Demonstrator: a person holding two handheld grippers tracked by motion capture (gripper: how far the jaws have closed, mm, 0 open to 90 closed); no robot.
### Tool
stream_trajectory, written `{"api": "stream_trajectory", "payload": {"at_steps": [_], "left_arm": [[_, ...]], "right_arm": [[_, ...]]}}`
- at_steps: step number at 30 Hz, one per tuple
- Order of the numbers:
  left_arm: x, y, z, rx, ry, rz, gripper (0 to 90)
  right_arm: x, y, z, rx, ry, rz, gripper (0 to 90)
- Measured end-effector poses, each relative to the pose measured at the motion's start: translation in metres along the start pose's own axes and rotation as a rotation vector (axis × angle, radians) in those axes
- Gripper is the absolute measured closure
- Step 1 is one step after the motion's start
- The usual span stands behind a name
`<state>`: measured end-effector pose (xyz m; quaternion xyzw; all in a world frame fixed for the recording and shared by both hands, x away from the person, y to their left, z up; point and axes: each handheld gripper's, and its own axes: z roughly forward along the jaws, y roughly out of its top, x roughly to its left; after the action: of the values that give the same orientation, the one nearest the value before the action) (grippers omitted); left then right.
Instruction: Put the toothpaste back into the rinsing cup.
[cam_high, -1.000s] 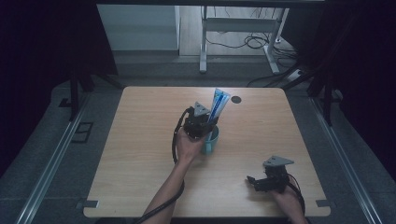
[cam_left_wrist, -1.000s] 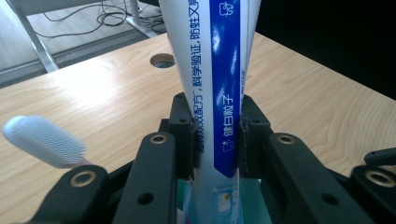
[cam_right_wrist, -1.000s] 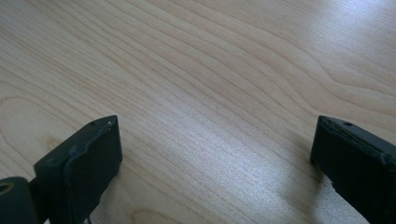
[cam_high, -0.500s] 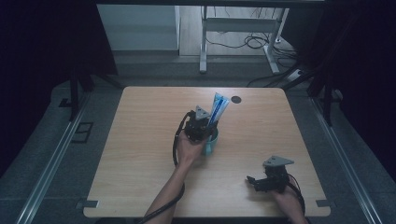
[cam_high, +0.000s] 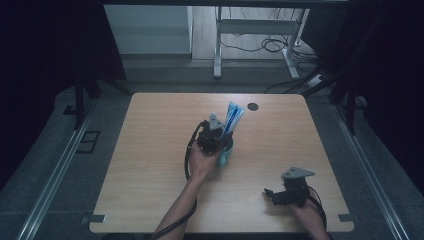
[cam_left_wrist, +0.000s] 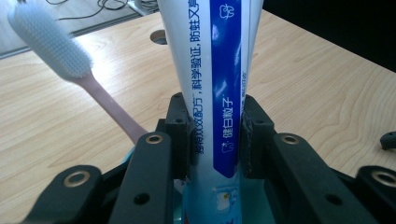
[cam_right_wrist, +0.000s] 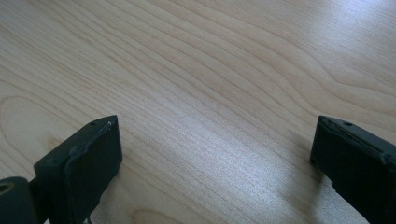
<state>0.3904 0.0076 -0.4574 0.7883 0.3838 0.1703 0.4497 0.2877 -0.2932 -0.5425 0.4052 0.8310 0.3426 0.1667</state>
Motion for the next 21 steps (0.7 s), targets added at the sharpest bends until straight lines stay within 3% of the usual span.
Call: {"api": "stream_trajectory", "payload": {"at_steps": [8,17,21], "left_arm": [[0.002,-0.009,0.001,0.033,-0.006,-0.009,68.2],[0.004,-0.010,0.000,0.034,-0.020,-0.020,66.6],[0.004,-0.009,-0.001,0.025,-0.031,-0.031,61.5]], "right_arm": [[0.000,0.000,0.000,0.000,0.000,0.000,2.1],[0.000,0.000,0.000,0.000,0.000,-0.001,2.1],[0.000,0.000,0.000,0.000,0.000,0.000,2.1]]}}
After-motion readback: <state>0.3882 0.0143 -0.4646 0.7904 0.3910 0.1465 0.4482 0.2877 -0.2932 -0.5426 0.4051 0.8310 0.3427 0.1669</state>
